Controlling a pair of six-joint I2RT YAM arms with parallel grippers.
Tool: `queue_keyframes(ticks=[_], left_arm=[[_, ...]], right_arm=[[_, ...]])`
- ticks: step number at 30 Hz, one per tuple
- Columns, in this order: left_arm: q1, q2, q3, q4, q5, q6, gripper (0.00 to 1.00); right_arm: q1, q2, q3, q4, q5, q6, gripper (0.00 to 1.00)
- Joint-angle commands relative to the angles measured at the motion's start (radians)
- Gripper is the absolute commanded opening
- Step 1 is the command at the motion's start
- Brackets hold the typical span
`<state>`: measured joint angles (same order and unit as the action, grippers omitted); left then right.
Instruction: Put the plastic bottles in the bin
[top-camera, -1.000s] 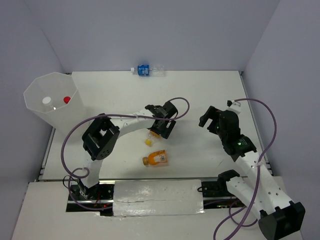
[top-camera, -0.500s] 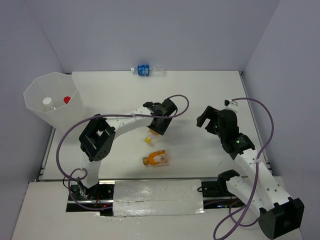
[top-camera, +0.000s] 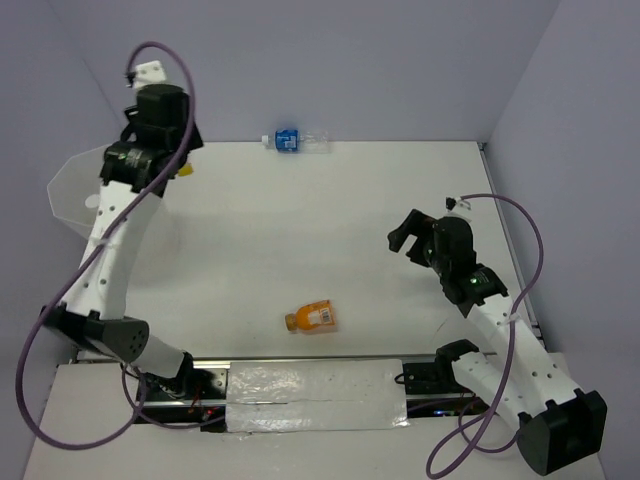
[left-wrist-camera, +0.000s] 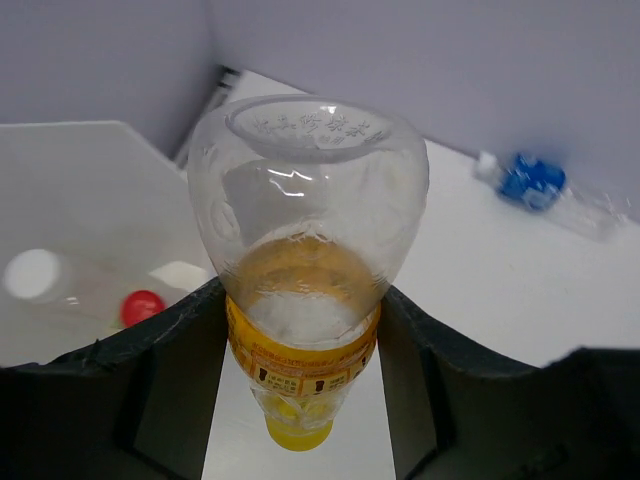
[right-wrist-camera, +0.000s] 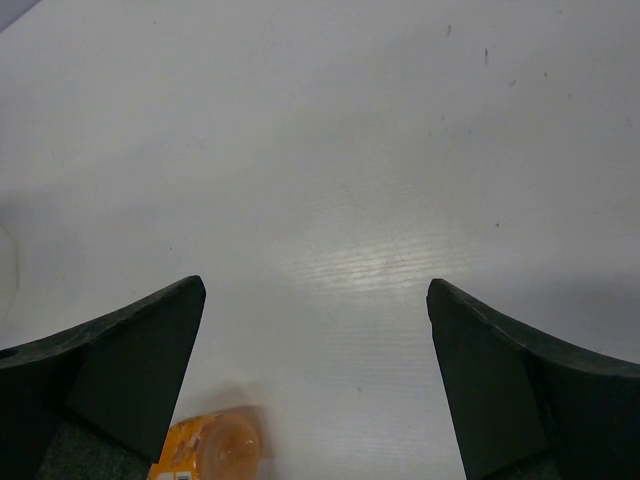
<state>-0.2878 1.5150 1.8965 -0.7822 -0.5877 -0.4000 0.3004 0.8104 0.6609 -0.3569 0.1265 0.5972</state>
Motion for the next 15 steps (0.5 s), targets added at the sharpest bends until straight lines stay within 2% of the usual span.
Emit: queue_keyframes(ticks=[1,5,7,12,14,15], left_arm=[[0.111,-0.081,-0.028,0.024,-0.075,-0.036,0.67],[0.277,-0.124,-0.04,0.046,-0.08,-0.074,0.7],[0.375,-0.133,-0.04,0.052,-0.038,-0.103,0.7],[0.501,-0.11,-0.074,0.04,-0.034,-0.167,0.7],[0.516,-0.114,-0.117,0.049,-0.02,-0.177,0.71],[0.522,-0.125,-0.154,0.063,-0.006,-0.181,0.78]], right_arm=[[-0.001,0.022,0.017,0.07,-0.047,0.027,1.0],[0.0,0.049,0.031,0.073,-0.06,0.03,1.0],[0.0,0.049,0.025,0.076,-0.064,0.029,1.0],[0.0,0.046,0.014,0.076,-0.056,0.024,0.99],[0.0,0.041,0.006,0.078,-0.056,0.024,1.0],[-0.001,0.041,0.0,0.079,-0.056,0.023,1.0]])
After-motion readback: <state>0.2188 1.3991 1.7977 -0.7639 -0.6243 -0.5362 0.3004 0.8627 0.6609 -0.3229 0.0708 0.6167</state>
